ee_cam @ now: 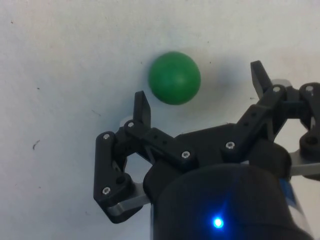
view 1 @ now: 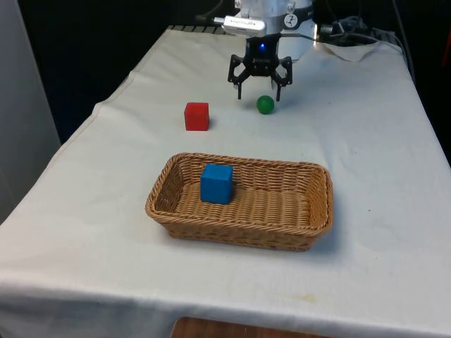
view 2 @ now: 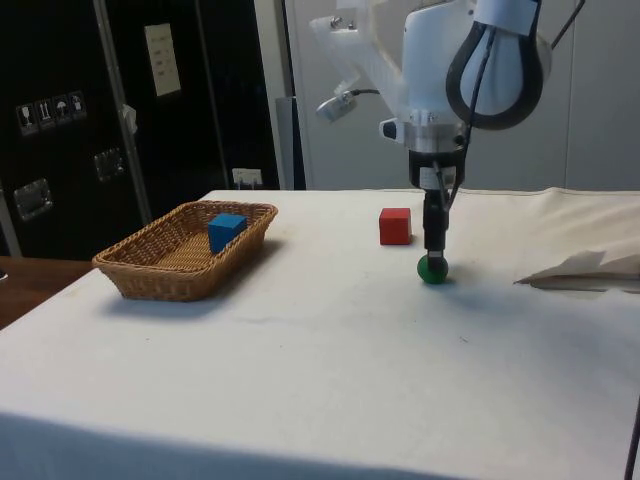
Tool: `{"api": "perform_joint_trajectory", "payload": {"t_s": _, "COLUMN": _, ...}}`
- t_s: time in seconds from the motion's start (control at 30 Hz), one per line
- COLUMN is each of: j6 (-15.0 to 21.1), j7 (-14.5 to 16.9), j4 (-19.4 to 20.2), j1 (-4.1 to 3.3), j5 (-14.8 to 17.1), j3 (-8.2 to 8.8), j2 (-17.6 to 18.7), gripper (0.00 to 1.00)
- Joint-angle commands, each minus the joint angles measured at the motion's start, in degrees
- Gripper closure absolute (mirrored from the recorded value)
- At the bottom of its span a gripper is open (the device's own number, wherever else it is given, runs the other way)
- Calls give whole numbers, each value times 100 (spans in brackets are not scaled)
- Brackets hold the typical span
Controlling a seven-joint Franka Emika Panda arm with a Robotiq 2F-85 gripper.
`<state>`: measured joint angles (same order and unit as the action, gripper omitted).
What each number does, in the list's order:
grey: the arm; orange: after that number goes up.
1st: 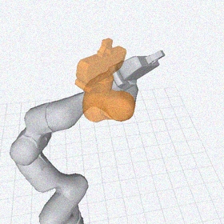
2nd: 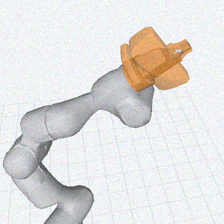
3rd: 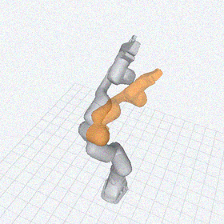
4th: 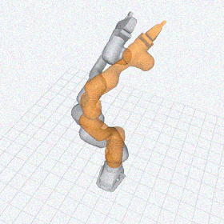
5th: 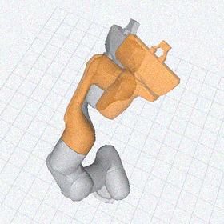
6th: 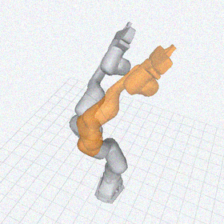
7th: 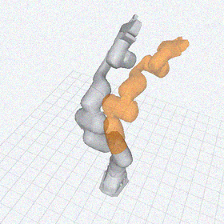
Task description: Place all non-red objects into the basket.
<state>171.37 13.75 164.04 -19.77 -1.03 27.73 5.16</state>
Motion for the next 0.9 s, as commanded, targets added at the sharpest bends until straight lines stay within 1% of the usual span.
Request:
{"api": "perform_joint_trajectory", "payload": {"t_s": 0.0, "j6": -46, "j7": 149, "j4": 132, "j1": 57, "j5": 281, "j3": -160, "j2": -269, "gripper": 0}}
{"api": "perform_joint_trajectory", "payload": {"t_s": 0.2, "j6": -69, "j7": 149, "j4": 109, "j1": 57, "j5": 453, "j3": -201, "j2": -264, "gripper": 0}}
{"api": "perform_joint_trajectory", "payload": {"t_s": 0.23, "j6": 0, "j7": 6, "j4": -6, "j1": 0, "j5": 201, "j3": -52, "j2": 6, "gripper": 0}}
{"api": "perform_joint_trajectory", "payload": {"t_s": 0.27, "j6": -69, "j7": 149, "j4": 103, "j1": 57, "j5": 476, "j3": -206, "j2": -264, "gripper": 0}}
{"api": "perform_joint_trajectory", "payload": {"t_s": 0.47, "j6": -80, "j7": 143, "j4": 86, "j1": 57, "j5": 636, "j3": -252, "j2": -252, "gripper": 0}}
{"api": "perform_joint_trajectory", "payload": {"t_s": 0.5, "j6": 0, "j7": 0, "j4": -23, "j1": 0, "j5": 390, "j3": -97, "j2": 6, "gripper": 0}}
{"api": "perform_joint_trajectory", "payload": {"t_s": 0.53, "j6": -80, "j7": 143, "j4": 80, "j1": 57, "j5": 659, "j3": -258, "j2": -252, "gripper": 0}}
{"api": "perform_joint_trajectory", "payload": {"t_s": 0.8, "j6": -74, "j7": 132, "j4": 57, "j1": 52, "j5": 825, "j3": -298, "j2": -212, "gripper": 0}}
{"api": "perform_joint_trajectory", "payload": {"t_s": 0.83, "j6": -11, "j7": -6, "j4": -34, "j1": 0, "j5": 579, "j3": -143, "j2": 6, "gripper": 0}}
{"api": "perform_joint_trajectory", "payload": {"t_s": 0.87, "j6": -69, "j7": 126, "j4": 52, "j1": 52, "j5": 848, "j3": -309, "j2": -195, "gripper": 0}}
